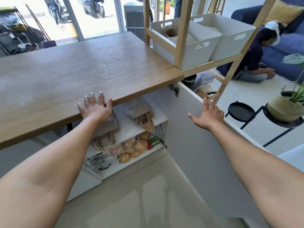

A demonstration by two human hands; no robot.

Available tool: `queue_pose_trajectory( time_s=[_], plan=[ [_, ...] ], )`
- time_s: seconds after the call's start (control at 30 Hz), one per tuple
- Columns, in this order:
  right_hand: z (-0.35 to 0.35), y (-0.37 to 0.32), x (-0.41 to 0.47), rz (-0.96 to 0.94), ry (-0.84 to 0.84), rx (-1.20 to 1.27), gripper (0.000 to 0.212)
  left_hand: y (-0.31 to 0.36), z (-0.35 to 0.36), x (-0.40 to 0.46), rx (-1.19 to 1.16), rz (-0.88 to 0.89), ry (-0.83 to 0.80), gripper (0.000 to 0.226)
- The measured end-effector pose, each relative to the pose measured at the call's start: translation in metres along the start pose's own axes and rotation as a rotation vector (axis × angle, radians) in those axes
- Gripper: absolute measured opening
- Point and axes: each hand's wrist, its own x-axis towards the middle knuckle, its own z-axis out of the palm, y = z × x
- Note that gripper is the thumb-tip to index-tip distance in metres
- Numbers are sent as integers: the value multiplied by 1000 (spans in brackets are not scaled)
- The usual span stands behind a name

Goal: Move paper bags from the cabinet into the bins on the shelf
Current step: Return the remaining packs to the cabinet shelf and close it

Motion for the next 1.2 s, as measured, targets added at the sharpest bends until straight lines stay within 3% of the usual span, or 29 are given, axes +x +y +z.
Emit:
queue_pose_trajectory(
  time_s=[0.3, 0.57, 0.67, 0.83, 1.0, 1.2],
  plan=[
    [1, -27, -20, 24, -110, 129, 78, 0, -8, 3, -49, 4, -87, 67],
    [-2, -75, -40, 118, -134, 425, 62, -8, -16, -1, -74, 66, -120, 59],
    [3, -96, -52, 255, -86, 605, 59, -24, -22, 1, -26, 134, -97, 55],
    [19, -134, -69, 410, -183, 1092, 61, -56, -28, 14, -17, 133, -129, 59],
    [29, -180, -63, 521, -199, 1293, 71, -83, -25, 19, -5, 125, -71, 70],
    [36, -224, -48, 574, -66, 1364, 64, -85, -15, 22, 9, 144, 42, 71]
  ],
)
